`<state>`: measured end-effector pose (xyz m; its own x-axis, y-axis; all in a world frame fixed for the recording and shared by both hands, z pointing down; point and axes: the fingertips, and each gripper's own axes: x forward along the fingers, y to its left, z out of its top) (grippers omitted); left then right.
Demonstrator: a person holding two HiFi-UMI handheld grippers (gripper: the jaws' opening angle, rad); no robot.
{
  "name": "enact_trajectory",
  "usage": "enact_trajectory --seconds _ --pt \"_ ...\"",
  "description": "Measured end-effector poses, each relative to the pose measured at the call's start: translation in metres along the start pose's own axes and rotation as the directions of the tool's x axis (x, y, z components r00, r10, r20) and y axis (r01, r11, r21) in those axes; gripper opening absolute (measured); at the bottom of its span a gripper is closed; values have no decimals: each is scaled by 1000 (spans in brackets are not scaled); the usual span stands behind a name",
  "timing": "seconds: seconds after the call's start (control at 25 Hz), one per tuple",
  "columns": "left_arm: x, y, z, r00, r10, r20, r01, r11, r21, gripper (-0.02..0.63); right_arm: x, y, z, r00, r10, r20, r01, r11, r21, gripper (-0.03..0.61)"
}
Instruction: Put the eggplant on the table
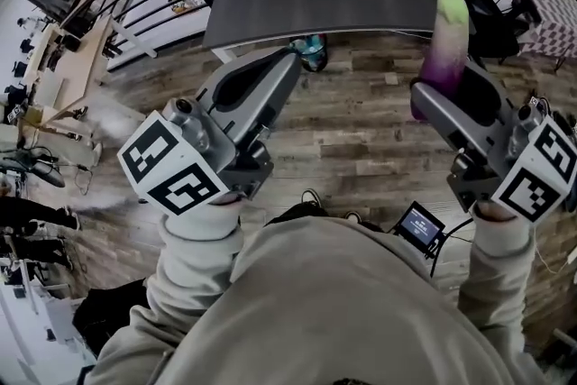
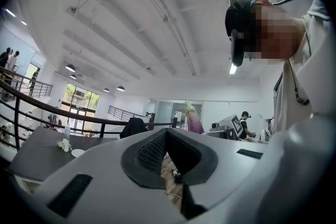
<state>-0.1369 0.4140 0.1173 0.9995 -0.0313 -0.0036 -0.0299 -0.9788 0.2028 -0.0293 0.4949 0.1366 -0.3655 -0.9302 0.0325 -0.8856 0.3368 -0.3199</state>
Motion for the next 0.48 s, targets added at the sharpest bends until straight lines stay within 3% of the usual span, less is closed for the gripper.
enact_trajectory --seconds 0.24,0.48 --pt "27 10 -13 998 -68 -13 67 997 -36 6 -5 -30 4 998 -68 0 68 998 -3 239" --pt "39 38 -11 994 -102 26 103 993 -50 6 0 -49 7 989 -145 0 145 989 -26 239"
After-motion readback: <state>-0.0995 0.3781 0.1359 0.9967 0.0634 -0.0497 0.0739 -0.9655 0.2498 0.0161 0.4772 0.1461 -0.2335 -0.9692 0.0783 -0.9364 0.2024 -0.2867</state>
